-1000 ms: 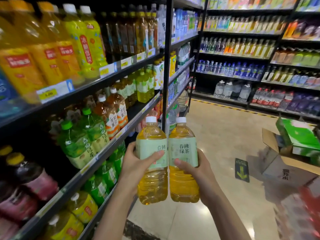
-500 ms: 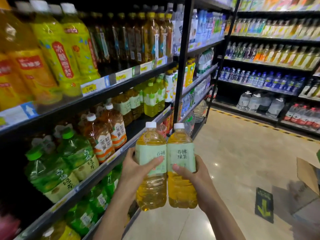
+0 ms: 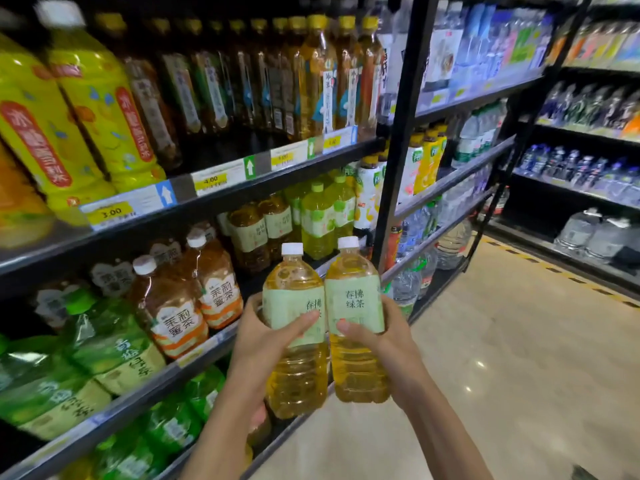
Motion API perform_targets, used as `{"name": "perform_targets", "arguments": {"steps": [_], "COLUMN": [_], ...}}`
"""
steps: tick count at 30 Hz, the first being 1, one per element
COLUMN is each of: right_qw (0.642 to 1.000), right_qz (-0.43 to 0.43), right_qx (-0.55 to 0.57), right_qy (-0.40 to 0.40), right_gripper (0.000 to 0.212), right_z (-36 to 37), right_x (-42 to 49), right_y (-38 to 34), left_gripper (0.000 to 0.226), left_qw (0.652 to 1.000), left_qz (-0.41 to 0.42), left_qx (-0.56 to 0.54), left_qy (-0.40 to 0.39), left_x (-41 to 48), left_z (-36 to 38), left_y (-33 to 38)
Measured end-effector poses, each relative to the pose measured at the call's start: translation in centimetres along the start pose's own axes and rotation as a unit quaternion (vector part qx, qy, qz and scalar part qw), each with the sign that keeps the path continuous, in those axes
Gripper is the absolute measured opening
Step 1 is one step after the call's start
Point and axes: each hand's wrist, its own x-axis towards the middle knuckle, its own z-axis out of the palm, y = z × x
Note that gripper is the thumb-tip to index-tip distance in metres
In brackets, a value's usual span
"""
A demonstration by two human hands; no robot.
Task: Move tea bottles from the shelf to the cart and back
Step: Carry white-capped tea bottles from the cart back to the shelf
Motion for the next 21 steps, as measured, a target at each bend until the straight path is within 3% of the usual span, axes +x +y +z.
{"name": "perform_targets", "arguments": {"steps": [4, 9, 21], "right_qw": [1.000, 0.999, 0.993], "right_qz": [0.003, 0.003, -0.040], "right_qx": [-0.001, -0.029, -0.084], "right_qy": [-0.015, -0.027, -0.068], "right_gripper": [0.080, 0.088, 0.088], "right_z": [0.0, 0.4, 1.7], "right_x": [3.3, 7.6, 14.8], "right_y": [-0.2, -0.2, -0.3], "left_gripper": [0.065, 0.084, 0.073], "left_qw": [1.000, 0.999, 0.996], "left_qz": [0.012, 0.009, 0.054], "left_qx": [0.008, 0.018, 0.034], "left_qy": [0.020, 0.041, 0.063], "left_x": [2.6, 6.5, 12.8], "left_z": [0.8, 1.1, 0.4], "left_y": [0.4, 0.3, -0.4]}}
